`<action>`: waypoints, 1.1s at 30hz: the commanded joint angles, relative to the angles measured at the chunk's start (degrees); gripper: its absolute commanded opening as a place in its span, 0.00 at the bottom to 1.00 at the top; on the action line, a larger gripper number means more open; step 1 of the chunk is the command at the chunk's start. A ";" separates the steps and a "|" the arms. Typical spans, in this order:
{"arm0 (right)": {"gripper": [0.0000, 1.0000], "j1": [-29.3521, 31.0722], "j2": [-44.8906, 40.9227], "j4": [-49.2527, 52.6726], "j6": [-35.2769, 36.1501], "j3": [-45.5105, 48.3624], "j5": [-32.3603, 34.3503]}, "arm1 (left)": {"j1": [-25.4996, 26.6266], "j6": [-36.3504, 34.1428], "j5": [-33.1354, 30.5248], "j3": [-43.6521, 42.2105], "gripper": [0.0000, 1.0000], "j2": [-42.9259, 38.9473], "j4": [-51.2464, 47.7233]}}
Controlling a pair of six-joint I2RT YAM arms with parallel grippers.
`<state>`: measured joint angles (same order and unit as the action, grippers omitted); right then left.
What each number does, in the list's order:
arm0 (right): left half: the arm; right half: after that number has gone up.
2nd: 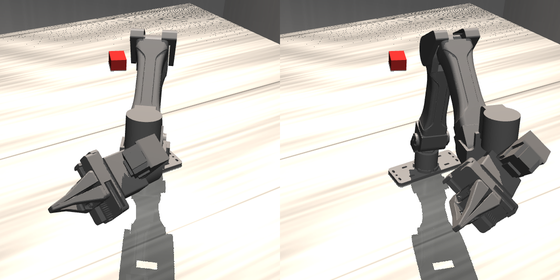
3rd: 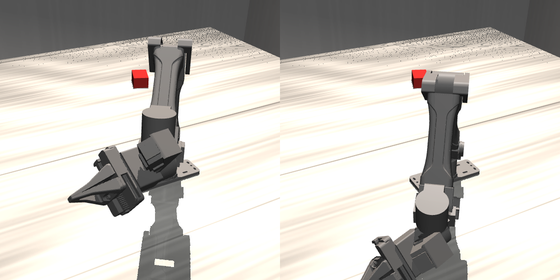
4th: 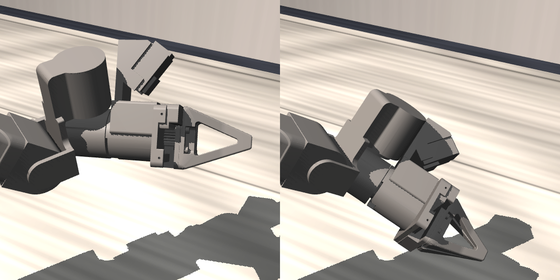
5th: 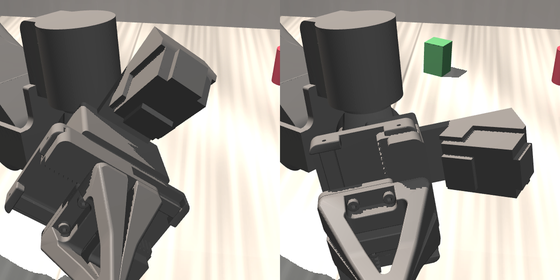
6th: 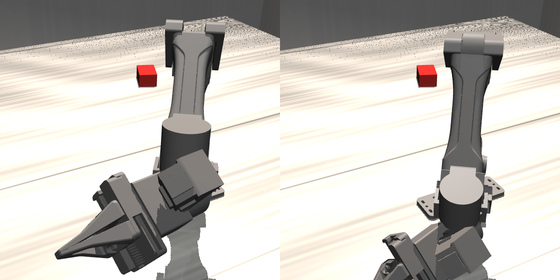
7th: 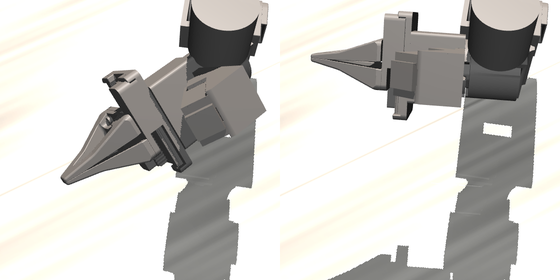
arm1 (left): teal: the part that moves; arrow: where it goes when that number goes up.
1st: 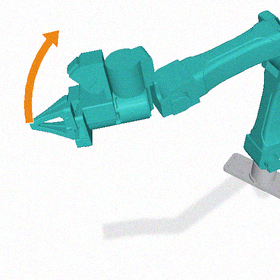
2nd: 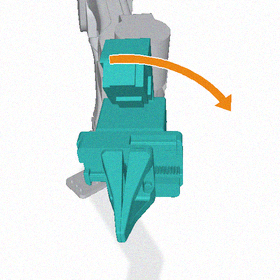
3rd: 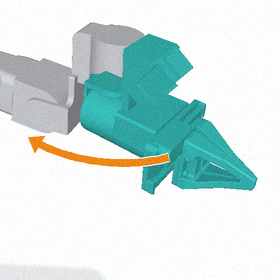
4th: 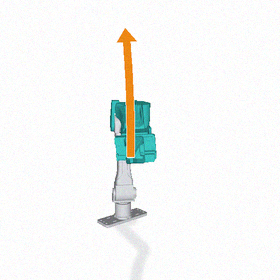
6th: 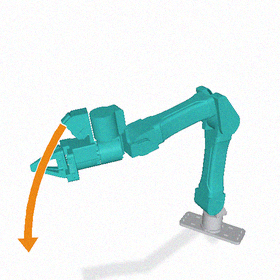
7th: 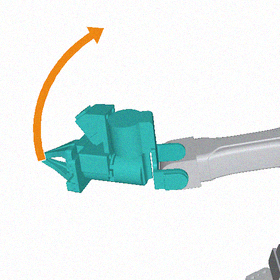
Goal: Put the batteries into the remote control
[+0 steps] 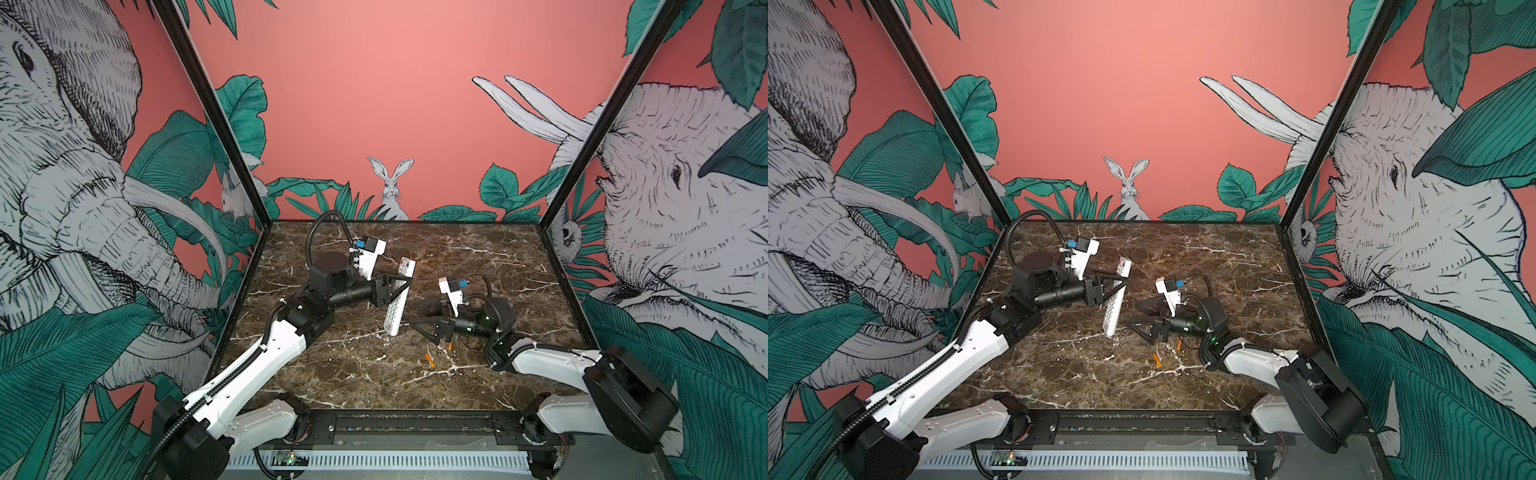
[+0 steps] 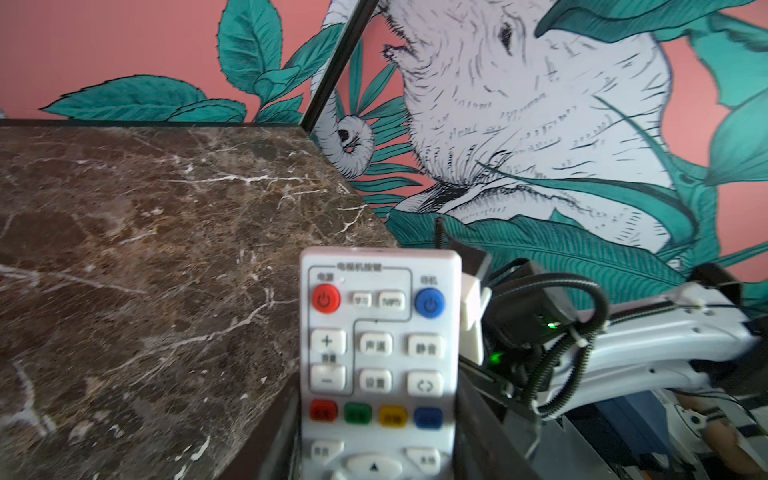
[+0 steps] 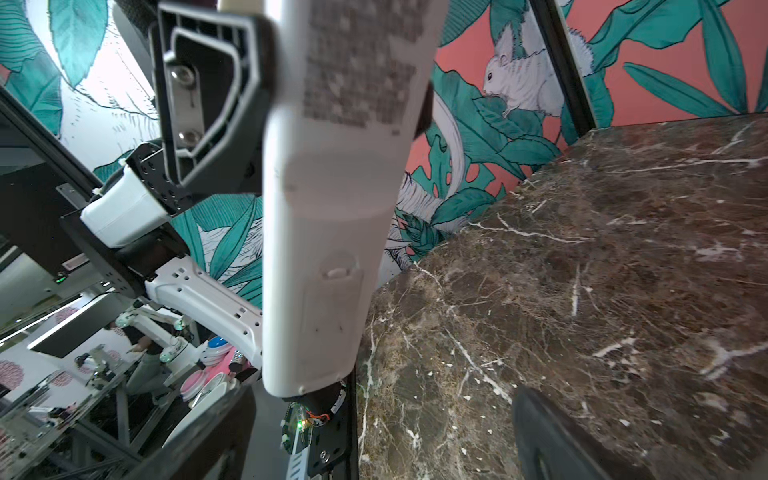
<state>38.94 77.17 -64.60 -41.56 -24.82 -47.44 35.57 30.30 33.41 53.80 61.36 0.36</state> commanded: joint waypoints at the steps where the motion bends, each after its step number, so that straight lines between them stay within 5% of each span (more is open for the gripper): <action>1: 0.99 1.42 1.03 -9.34 -1.94 -2.03 -2.02 | -0.15 1.90 4.54 -0.50 0.26 -1.98 3.88; 20: 0.98 6.80 6.47 -16.25 -4.94 -6.60 -1.43 | -0.20 4.55 6.66 -2.12 0.26 -3.42 8.09; 33: 0.82 8.39 7.34 -16.25 -4.36 -7.35 -0.59 | -0.21 6.43 6.51 -2.64 0.25 -3.84 11.08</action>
<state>46.81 84.16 -76.14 -45.89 -30.76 -48.40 35.57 35.53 39.00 51.59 59.40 7.70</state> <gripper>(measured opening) 0.828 0.507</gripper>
